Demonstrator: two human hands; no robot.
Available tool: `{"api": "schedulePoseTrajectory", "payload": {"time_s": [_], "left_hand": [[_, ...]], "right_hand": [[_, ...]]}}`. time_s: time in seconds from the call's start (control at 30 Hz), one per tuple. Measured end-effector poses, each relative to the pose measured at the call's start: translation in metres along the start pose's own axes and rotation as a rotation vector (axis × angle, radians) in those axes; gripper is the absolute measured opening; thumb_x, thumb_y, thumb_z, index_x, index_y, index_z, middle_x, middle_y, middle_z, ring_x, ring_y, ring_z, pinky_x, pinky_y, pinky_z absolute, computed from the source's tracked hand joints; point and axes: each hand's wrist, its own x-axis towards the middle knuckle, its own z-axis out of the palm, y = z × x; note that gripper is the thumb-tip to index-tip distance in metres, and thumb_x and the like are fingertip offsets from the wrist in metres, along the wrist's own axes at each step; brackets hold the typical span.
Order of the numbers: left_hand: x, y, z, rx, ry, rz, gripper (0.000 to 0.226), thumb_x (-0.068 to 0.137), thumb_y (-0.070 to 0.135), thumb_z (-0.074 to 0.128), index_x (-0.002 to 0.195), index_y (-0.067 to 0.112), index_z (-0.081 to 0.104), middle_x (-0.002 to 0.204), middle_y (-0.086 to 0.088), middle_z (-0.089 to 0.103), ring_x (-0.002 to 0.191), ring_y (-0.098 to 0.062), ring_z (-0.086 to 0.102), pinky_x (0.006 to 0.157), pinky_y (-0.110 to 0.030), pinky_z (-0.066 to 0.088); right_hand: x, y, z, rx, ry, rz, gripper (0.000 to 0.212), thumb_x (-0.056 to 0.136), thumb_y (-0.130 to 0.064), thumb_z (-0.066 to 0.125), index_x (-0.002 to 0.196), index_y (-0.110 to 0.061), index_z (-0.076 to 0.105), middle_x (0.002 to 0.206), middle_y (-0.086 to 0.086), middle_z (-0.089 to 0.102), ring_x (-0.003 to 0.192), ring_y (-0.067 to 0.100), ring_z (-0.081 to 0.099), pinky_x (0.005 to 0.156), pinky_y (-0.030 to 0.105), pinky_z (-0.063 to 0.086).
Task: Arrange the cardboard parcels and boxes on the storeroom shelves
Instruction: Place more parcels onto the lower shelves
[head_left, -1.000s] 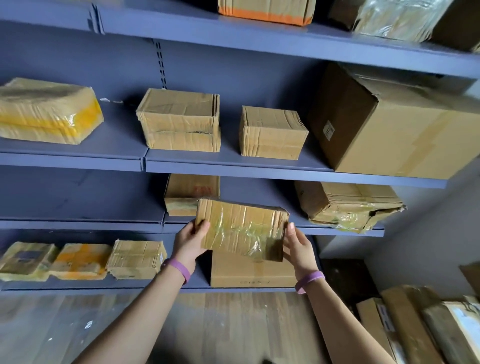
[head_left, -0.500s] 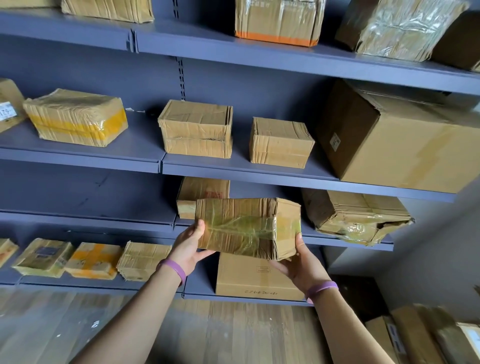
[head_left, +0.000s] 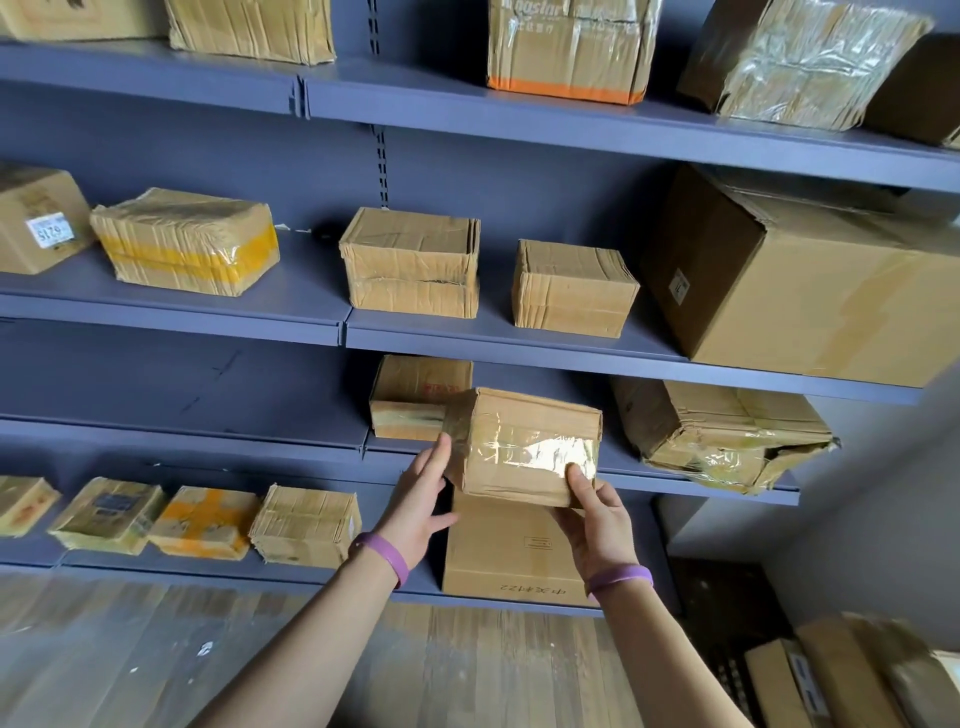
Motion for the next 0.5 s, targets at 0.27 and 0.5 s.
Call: {"api": "schedulePoseTrajectory", "payload": {"time_s": [0.27, 0.5], "left_hand": [[-0.007, -0.015, -0.007, -0.101, 0.033, 0.047, 0.060, 0.077, 0.029, 0.079, 0.132, 0.019, 0.058, 0.131, -0.001, 0.064, 0.127, -0.021, 0.057, 0.109, -0.041, 0.046], [-0.007, -0.010, -0.034, -0.286, 0.071, 0.008, 0.038, 0.090, 0.020, 0.071, 0.125, 0.008, 0.065, 0.128, -0.008, 0.068, 0.125, -0.025, 0.060, 0.104, -0.038, 0.050]], "right_hand": [[-0.013, 0.016, 0.013, -0.102, -0.097, -0.030, 0.066, 0.042, -0.039, 0.099, 0.084, -0.012, 0.055, 0.083, 0.008, 0.067, 0.076, 0.016, 0.069, 0.067, 0.031, 0.060], [-0.018, 0.018, 0.002, -0.201, -0.066, 0.048, 0.048, 0.090, -0.052, 0.062, 0.117, -0.012, 0.064, 0.126, 0.004, 0.066, 0.109, 0.029, 0.067, 0.091, 0.044, 0.057]]}}
